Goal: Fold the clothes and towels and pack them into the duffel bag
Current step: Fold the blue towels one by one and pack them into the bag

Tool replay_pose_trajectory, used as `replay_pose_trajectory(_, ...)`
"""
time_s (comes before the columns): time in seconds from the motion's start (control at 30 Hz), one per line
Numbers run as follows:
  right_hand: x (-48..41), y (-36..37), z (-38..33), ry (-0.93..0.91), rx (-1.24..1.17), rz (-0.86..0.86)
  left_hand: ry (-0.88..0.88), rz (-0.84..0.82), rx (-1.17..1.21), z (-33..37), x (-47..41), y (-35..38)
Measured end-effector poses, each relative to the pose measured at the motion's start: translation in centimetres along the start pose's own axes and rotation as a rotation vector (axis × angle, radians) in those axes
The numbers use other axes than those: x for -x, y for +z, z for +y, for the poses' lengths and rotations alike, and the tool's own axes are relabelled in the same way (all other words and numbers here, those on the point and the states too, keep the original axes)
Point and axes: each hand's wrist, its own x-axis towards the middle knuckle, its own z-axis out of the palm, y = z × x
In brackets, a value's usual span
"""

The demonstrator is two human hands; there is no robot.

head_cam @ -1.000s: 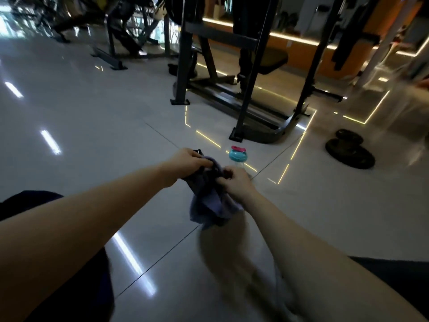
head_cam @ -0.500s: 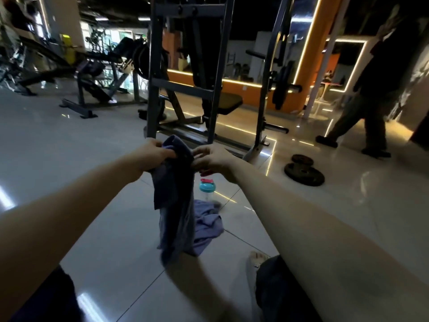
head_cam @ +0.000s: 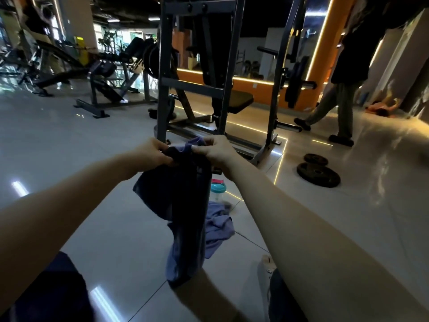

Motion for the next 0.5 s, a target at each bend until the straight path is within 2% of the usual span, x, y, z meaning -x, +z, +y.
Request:
replay_pose_trajectory(0.13, -1.8, -0.8, 1.1, 0.083, -0.146, 0.181, -0.037, 0.027, 0.079, -1.8, -0.4, -1.3)
replay_pose_trajectory(0.3, -2.6, -0.1, 1.7, 0.103, -0.246, 0.360, -0.065, 0.066, 0.076, -4.5, -0.4, -2.6)
replay_pose_trajectory(0.5, -3.1, -0.3, 1.5, 0.132, -0.410, 0.323, -0.013, 0.320, 0.307, -5.4, 0.3, -5.4)
